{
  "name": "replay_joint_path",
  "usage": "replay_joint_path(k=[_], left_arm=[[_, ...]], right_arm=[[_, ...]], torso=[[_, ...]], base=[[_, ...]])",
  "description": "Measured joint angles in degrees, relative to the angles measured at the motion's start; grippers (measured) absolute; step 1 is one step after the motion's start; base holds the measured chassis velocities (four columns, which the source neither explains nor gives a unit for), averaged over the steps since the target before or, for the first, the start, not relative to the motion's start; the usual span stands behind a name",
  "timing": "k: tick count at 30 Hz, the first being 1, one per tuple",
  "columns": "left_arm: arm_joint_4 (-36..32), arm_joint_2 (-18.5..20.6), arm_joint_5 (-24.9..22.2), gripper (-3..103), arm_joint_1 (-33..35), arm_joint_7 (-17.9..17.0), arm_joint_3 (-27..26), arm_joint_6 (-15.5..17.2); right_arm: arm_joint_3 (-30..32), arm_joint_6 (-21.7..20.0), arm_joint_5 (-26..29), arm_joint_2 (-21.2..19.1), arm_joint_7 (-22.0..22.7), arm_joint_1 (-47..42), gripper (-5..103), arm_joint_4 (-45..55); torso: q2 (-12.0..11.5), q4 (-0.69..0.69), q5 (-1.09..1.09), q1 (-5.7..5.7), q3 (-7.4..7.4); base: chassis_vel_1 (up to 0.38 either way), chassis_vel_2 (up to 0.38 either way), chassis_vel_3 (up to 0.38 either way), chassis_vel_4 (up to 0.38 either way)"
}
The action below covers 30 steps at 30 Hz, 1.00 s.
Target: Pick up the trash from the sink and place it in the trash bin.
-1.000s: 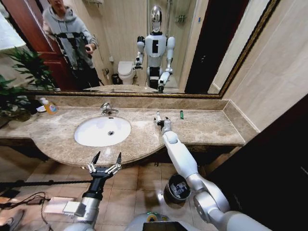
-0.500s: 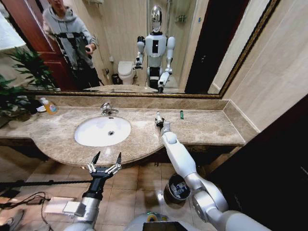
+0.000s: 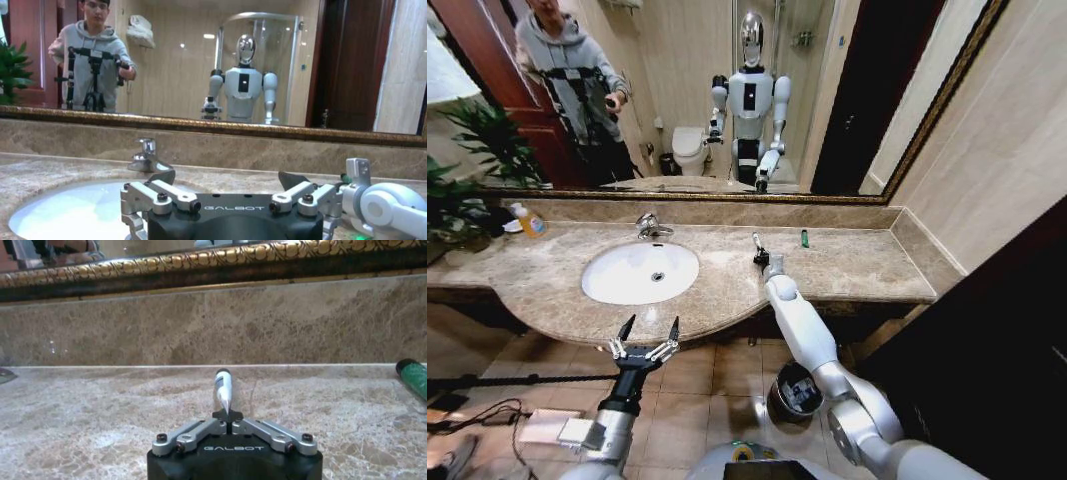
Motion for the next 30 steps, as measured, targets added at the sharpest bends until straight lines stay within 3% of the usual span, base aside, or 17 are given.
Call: replay_joint_path(k=[14,20,26,30], left_arm=[[0.0,0.0,0.0,100,0.0,0.0,0.0,0.0],[0.0,0.0,0.0,100,0.0,0.0,0.0,0.0],[0.0,0.0,0.0,100,0.0,0.0,0.0,0.0],[0.0,0.0,0.0,100,0.0,0.0,0.0,0.0]], right_arm=[[-1.9,-2.1,3.7,-5.3,-1.0,-4.7,0,13.1],[1.6,-2.2,5.8,-10.6,-0.9,-13.2,0,25.8],[9.0,-1.9,5.3,-15.0,-3.4,-29.2,0,41.1],[12.4,-1.0,3.9,-15.3,-4.0,-37.7,0,48.5]], torso=[[0.0,0.00,0.00,0.00,0.00],[0.0,0.01,0.00,0.00,-0.01],[0.0,-0.02,0.02,-0.01,-0.01],[0.0,0.01,0.01,-0.01,-0.01]], base=[[0.000,0.000,0.000,0.000],[0.000,0.000,0.000,0.000],[0.000,0.000,0.000,0.000],[0.000,0.000,0.000,0.000]])
